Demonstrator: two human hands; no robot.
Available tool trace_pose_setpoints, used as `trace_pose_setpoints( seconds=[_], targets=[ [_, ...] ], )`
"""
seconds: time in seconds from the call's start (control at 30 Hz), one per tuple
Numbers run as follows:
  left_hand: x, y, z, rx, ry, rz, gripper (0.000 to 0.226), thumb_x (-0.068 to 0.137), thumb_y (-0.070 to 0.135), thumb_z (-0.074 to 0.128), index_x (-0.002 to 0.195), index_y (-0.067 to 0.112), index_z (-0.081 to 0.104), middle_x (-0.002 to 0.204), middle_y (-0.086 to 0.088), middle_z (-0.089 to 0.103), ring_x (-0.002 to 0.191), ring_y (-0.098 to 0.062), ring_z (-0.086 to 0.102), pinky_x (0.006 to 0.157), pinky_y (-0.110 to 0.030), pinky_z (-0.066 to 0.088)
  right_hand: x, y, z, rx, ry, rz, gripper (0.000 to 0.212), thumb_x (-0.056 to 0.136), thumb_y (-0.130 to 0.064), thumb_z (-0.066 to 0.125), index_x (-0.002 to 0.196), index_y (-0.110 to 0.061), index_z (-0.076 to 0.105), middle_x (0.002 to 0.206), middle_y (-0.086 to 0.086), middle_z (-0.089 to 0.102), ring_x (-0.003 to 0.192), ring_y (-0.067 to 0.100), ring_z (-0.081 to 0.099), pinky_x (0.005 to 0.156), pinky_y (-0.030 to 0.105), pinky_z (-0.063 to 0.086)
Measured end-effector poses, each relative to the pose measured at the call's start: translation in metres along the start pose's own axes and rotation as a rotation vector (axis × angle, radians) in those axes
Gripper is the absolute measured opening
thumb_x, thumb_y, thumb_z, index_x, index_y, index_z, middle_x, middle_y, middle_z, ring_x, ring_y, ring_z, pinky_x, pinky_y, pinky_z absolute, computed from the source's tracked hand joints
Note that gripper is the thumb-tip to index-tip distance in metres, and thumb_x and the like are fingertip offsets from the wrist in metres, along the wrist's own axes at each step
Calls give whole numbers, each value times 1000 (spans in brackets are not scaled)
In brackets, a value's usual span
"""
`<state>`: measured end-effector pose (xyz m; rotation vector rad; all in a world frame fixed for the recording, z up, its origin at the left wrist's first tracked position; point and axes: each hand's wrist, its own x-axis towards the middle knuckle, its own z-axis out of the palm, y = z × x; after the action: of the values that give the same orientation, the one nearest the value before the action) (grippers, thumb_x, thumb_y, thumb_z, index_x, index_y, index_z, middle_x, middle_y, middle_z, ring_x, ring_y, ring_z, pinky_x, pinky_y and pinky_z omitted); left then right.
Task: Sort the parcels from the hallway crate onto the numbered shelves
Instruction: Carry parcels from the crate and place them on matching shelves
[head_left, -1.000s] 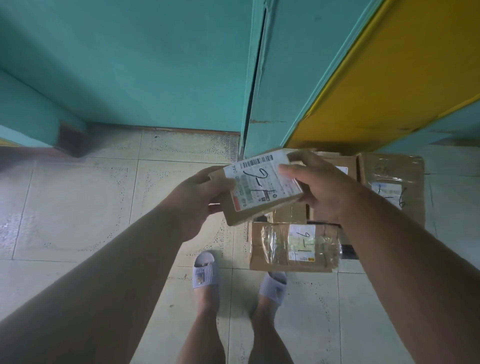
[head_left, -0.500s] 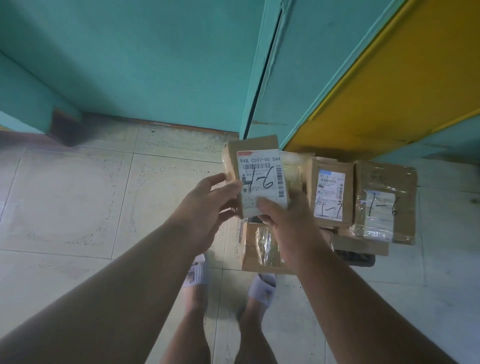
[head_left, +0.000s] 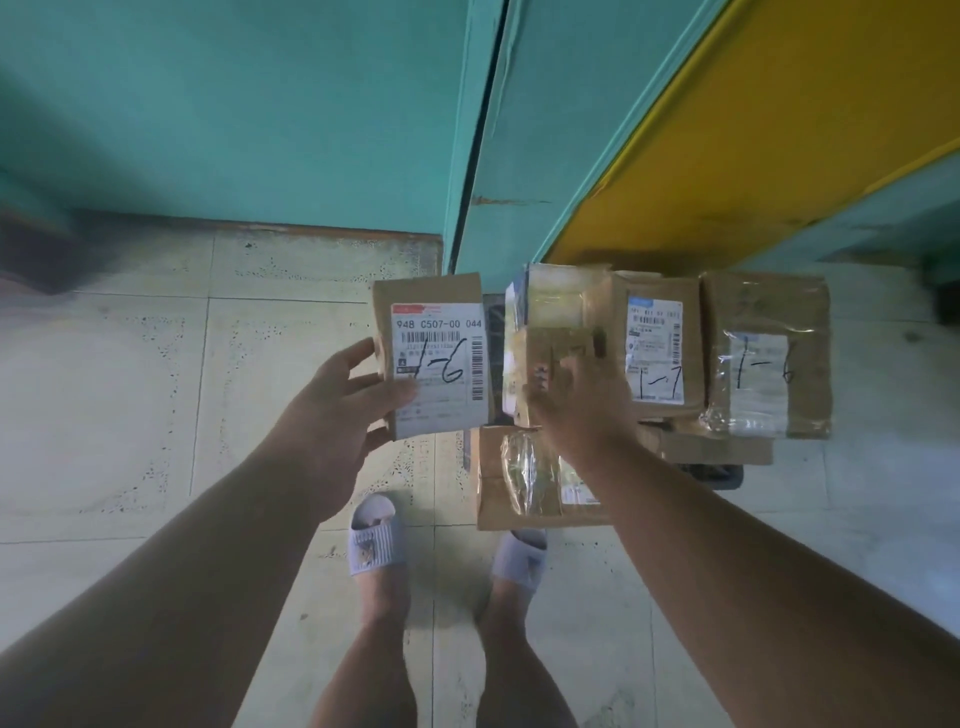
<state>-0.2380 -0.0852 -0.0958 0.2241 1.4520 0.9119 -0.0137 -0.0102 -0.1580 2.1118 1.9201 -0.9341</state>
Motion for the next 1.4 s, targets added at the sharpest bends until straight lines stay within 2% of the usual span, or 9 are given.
trace_pose_setpoints(
  seconds=[0.17, 0.27, 0.4, 0.57, 0.83, 0.93, 1.1, 1.27, 1.4],
  targets=[
    [20, -37, -22, 48, 35, -92, 59, 95, 14, 65, 148, 20, 41, 108, 0, 76, 99, -18, 72, 94, -40, 54, 0, -3, 26, -216, 103, 32, 63, 79, -58, 68, 133, -31, 50, 148, 10, 38, 140, 37, 31, 111, 54, 36],
    [21, -47, -26, 140, -1, -116, 59, 96, 8, 61, 149, 18, 39, 109, 1, 74, 89, -9, 75, 81, -30, 57, -8, -1, 31, -207, 128, 78, 66, 83, -52, 69, 141, -40, 40, 160, 9, 19, 146, 39, 19, 114, 57, 27],
    [24, -53, -27, 118, 21, -164, 57, 94, 12, 65, 146, 20, 43, 102, 2, 78, 91, -17, 76, 96, -46, 54, -16, 2, 39, -186, 76, 103, 74, 87, -47, 66, 149, -46, 25, 164, 13, 6, 149, 40, 10, 115, 54, 25],
    [27, -52, -26, 155, 35, -226, 82, 69, 30, 76, 145, 30, 43, 110, 4, 76, 106, -24, 70, 97, -57, 51, -9, -9, 41, -177, 93, 140, 81, 89, -43, 67, 153, -43, 19, 162, 20, 10, 148, 41, 11, 118, 54, 18],
    [33, -73, -24, 116, 81, -252, 65, 90, 18, 72, 147, 25, 41, 100, 3, 78, 103, -25, 71, 99, -60, 49, -1, -7, 48, -194, 140, 179, 107, 85, -49, 69, 156, -24, -6, 153, 22, 25, 140, 38, 27, 115, 50, 25],
    [32, -78, -22, 97, 82, -245, 65, 89, 20, 73, 146, 25, 42, 100, 2, 78, 104, -27, 70, 99, -58, 49, 0, -7, 44, -93, 156, 195, 107, 82, -38, 74, 157, -22, -2, 152, 17, 28, 140, 36, 27, 116, 51, 25],
    [14, -63, -16, 130, 99, -185, 61, 92, 13, 69, 146, 22, 43, 97, 2, 77, 85, -15, 75, 79, -39, 57, -22, -12, 12, 80, 162, 111, 120, 71, -46, 82, 157, -21, 3, 154, 9, 30, 142, 32, 26, 116, 51, 26],
    [-28, -25, 1, 127, 93, -125, 59, 90, 15, 72, 143, 21, 46, 101, -2, 78, 96, -24, 74, 100, -50, 51, -77, -22, -45, 270, 154, -3, 118, 60, -44, 83, 153, -32, 11, 141, -3, 37, 129, 20, 38, 106, 52, 44],
    [-87, 16, 23, 106, 55, -61, 55, 91, 16, 69, 142, 18, 47, 103, -4, 77, 100, -24, 72, 100, -49, 52, -131, -30, -114, 402, 140, -54, 115, 63, -37, 88, 153, -31, 16, 137, -7, 37, 117, 9, 40, 96, 31, 47]
  ],
)
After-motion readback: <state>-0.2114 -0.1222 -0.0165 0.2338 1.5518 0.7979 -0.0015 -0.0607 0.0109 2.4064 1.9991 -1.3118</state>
